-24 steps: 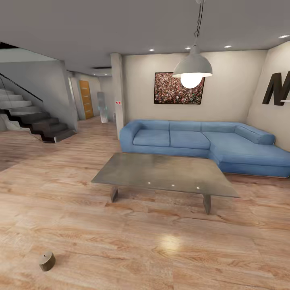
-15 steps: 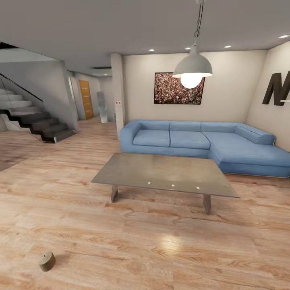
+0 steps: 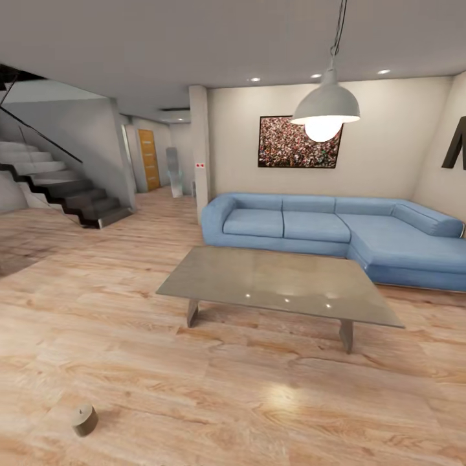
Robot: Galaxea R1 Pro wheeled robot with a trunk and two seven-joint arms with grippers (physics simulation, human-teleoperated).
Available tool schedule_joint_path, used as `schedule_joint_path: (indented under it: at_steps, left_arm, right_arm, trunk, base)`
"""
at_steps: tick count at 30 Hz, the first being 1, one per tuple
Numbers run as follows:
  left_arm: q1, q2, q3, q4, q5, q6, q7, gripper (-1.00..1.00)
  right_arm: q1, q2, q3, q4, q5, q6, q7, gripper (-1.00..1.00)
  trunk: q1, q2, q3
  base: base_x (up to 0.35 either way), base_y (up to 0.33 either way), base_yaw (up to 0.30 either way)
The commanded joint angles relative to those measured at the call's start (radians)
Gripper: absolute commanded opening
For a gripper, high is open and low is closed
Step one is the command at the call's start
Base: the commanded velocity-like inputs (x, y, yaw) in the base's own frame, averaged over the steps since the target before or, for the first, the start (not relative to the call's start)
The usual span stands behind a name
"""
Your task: Place each of the two pumpkins and all three candles from the living room inside a cabinet in the living room (use any cabinet), then make sure every cabinet is closed, and position the cauldron so it is next to a table in the living room.
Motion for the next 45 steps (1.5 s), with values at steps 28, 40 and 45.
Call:
schedule_joint_path:
  at_steps: [28,40,45]
  left_arm:
    - [0.0,0.017,-0.005,-0.002,-0.004,-0.087,0.007,1.0]
    - [0.0,0.022,-0.007,-0.002,-0.005,-0.087,0.01,1.0]
    - [0.0,0.021,-0.004,-0.001,-0.002,-0.087,0.01,1.0]
  right_arm:
    - [0.0,0.007,0.001,0.002,0.001,-0.057,-0.002,1.0]
    - [0.0,0.007,0.002,0.002,0.001,-0.062,-0.002,1.0]
    - [0.0,0.007,0.003,0.002,0.001,-0.06,-0.002,1.0]
  trunk:
    - [0.0,0.0,-0.001]
    - [0.0,0.0,-0.001]
    - [0.0,0.0,-0.001]
  base:
    - [0.001,0.0,0.278]
    - [0.0,0.0,0.279]
    - [0.0,0.0,0.279]
